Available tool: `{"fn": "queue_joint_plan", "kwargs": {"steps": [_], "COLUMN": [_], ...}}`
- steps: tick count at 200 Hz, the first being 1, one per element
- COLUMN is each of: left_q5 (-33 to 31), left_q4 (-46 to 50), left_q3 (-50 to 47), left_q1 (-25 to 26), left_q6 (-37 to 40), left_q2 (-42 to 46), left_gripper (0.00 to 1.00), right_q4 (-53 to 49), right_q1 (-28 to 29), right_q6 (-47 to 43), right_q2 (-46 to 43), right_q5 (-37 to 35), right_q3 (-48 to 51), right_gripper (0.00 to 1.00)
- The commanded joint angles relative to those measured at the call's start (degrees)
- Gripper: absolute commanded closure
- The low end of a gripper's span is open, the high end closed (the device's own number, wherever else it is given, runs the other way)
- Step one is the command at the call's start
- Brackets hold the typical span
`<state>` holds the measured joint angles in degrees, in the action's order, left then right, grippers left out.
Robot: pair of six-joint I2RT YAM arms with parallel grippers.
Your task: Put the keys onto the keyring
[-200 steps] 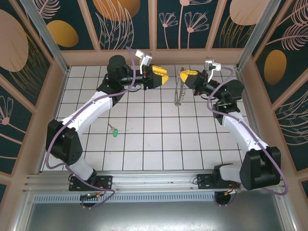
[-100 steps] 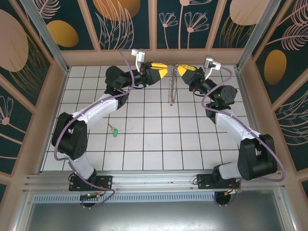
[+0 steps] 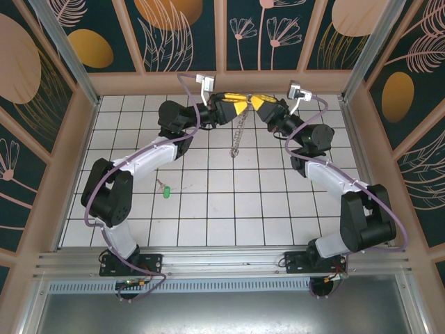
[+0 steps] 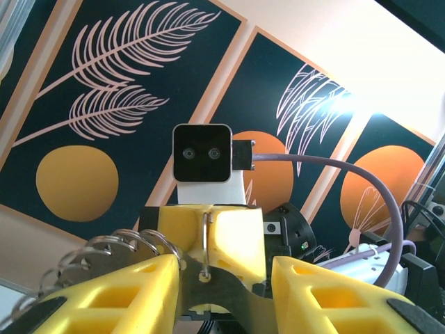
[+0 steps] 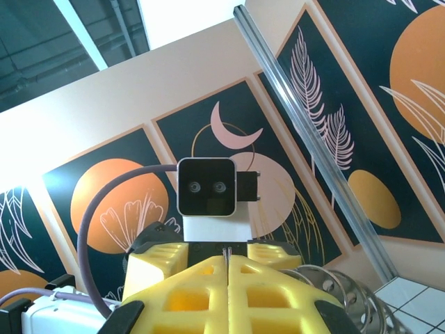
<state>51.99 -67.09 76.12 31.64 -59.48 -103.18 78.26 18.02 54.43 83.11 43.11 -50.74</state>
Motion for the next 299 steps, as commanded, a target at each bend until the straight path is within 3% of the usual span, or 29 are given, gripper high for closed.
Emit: {"fn": "queue_joint_plan", "kwargs": {"steps": [1,38,88,135,194,198,202,210,225,260,299], "left_q5": [-0.2,-0.4,-0.5,0.4,0.5,0.7,0.9,1.3,1.9,0.3,-1.2], "left_q4": [-3.1,-2.8,-2.8,-2.4,-0.9,-0.2,0.7,3.7,13.1,41.6,54.9], "left_q3": [2.5,2.8,3.1,3.5,4.1,4.2,4.3,4.7,5.7,10.8,13.2], "left_q1": [0.2,0.3,0.4,0.8,1.1,1.1,1.0,1.0,1.1,1.0,0.9], "left_q6": [-0.9,-0.8,-0.9,-0.7,0.6,1.0,1.9,4.6,13.0,38.4,54.6], "left_q2": [-0.8,-1.1,-1.5,-1.7,-1.9,-1.8,-1.7,-1.1,0.7,4.6,6.8], "left_gripper": [0.61,0.63,0.79,0.73,1.0,1.0,1.0,1.0,1.0,1.0,1.0], "right_q4": [5.1,4.8,4.3,3.9,2.1,1.3,0.2,-1.2,-2.7,-17.0,-29.8], "right_q1": [0.6,1.1,1.4,1.7,1.3,1.2,0.8,-0.2,-3.0,-7.8,-9.1], "right_q6": [0.6,0.5,0.2,0.0,-0.6,-0.7,-1.0,-1.3,-1.0,-7.2,-14.5], "right_q2": [0.1,0.1,-0.2,-0.2,-0.6,-0.8,-1.2,-2.3,-4.8,-12.2,-17.9], "right_q5": [-0.3,0.0,0.0,0.0,0.3,0.2,0.0,-0.3,-0.4,2.1,4.9], "right_q3": [-1.9,-1.6,-1.4,-1.6,-1.7,-1.7,-1.5,-0.9,1.1,3.7,5.6], "right_gripper": [1.0,1.0,1.0,1.0,1.0,0.96,0.82,0.64,0.46,0.43,0.43]}}
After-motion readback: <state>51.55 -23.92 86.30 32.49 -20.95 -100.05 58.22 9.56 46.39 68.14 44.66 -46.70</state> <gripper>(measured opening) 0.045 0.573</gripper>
